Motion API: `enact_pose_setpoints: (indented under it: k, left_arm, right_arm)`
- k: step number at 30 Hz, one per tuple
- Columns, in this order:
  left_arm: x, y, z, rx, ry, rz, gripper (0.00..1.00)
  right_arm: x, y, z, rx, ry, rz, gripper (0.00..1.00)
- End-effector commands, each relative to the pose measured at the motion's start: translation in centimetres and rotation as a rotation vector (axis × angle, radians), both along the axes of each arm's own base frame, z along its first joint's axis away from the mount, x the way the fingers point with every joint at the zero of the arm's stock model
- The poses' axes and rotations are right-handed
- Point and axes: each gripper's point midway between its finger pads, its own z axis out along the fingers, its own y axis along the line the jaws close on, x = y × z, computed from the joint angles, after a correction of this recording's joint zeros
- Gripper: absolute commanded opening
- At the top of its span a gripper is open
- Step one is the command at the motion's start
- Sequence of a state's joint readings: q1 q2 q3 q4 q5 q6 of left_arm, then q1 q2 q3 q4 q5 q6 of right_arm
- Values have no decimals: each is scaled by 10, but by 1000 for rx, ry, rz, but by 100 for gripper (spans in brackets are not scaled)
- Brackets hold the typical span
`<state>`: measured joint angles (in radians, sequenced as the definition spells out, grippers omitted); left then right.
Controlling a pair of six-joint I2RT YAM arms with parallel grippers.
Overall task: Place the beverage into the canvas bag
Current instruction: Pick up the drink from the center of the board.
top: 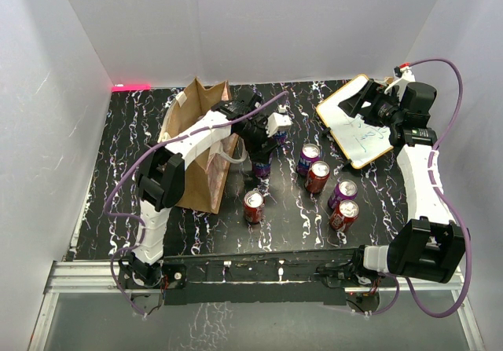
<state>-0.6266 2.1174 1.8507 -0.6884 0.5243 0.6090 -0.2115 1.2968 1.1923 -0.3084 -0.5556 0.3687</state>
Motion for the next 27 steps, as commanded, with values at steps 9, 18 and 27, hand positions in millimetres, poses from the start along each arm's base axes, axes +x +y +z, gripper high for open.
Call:
enact_pose_setpoints:
  k: [9, 18, 27]
  left_arm:
    - [13, -14, 139, -197, -282, -31, 0]
    - [6, 5, 227, -312, -528, 19, 0]
    - [-1, 45, 299, -378, -699, 184, 0]
  right_arm:
    - [11, -3, 23, -19, -86, 8, 82]
    - [12, 3, 26, -14, -72, 29, 80]
    - [17, 51, 32, -45, -104, 171, 79]
